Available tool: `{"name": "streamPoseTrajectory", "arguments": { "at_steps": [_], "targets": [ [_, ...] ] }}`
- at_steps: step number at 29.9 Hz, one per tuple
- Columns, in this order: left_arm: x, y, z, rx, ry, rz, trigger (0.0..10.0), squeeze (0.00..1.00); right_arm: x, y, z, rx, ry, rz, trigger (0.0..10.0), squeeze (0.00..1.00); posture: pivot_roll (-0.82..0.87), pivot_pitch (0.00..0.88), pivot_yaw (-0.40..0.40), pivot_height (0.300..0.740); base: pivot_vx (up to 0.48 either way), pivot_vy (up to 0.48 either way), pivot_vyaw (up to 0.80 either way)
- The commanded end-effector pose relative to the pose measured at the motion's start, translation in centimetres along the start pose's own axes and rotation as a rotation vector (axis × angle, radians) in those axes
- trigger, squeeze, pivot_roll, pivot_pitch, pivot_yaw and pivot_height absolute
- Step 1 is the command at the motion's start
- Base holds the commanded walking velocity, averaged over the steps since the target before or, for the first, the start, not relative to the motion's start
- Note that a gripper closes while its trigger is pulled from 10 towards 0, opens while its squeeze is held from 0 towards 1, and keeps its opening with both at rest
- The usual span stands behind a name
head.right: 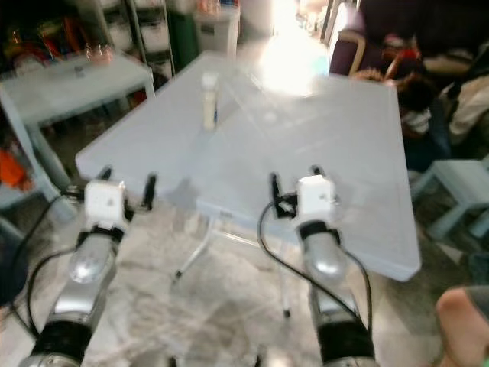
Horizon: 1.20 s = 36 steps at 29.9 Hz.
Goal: Restocking fridge
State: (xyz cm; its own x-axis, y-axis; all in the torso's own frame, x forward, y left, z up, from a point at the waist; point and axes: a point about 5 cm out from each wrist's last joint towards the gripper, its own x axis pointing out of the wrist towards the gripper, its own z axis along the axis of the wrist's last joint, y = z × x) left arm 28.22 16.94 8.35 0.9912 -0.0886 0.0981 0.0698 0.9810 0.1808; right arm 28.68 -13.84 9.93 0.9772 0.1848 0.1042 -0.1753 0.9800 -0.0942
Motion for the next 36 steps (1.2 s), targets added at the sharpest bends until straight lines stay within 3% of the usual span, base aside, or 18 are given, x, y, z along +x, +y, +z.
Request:
{"name": "streamPoseTrajectory", "arguments": {
  "at_steps": [1, 5, 7, 12, 15, 20, 36],
  "targets": [
    [0.3, -1.5, 0.9, -0.046, -0.038, -0.072, 10.0, 0.00, 0.0, -1.2, 0.3, -0.018, -0.010, -0.030, 10.0, 0.00, -0.04, 0.000, -0.012, 0.740, 0.450, 0.000, 0.00],
    [-0.4, -2.2, 0.8, -0.089, -0.028, -0.149, 10.0, 0.00, -0.3, -1.1, 0.5, -0.007, -0.022, -0.047, 10.0, 0.00, -0.04, 0.000, -0.010, 0.740, 0.462, 0.000, 0.00],
    [-1.0, -2.3, 0.7, -0.073, -0.019, -0.177, 10.0, 0.00, -1.1, -1.3, 0.5, 0.011, -0.030, -0.074, 10.0, 0.00, -0.04, 0.000, -0.007, 0.740, 0.469, 0.000, 0.00],
    [-1.8, -1.2, -0.3, -0.087, 0.038, -0.078, 10.0, 0.00, -2.6, -1.2, -0.2, 0.015, 0.001, -0.100, 10.0, 0.00, -0.04, 0.000, 0.000, 0.740, 0.000, 0.000, 0.00],
    [-2.0, -1.1, -0.4, -0.078, 0.030, -0.097, 10.0, 0.00, -2.5, -1.2, -0.2, 0.015, 0.000, -0.098, 10.0, 0.00, -0.04, 0.000, -0.002, 0.740, 0.000, 0.000, 0.00],
    [-1.7, -1.3, 0.1, -0.100, 0.012, -0.116, 10.0, 0.00, -1.7, -1.4, 0.4, 0.016, -0.016, -0.096, 10.0, 0.00, -0.04, 0.000, -0.002, 0.740, 0.118, 0.000, 0.00],
    [-0.5, -1.8, 0.6, -0.113, -0.003, -0.132, 10.0, 0.00, -1.3, -1.2, 0.8, -0.012, -0.032, -0.053, 10.0, 0.00, -0.05, 0.000, 0.000, 0.740, 0.468, 0.000, 0.00]
  ]
}}
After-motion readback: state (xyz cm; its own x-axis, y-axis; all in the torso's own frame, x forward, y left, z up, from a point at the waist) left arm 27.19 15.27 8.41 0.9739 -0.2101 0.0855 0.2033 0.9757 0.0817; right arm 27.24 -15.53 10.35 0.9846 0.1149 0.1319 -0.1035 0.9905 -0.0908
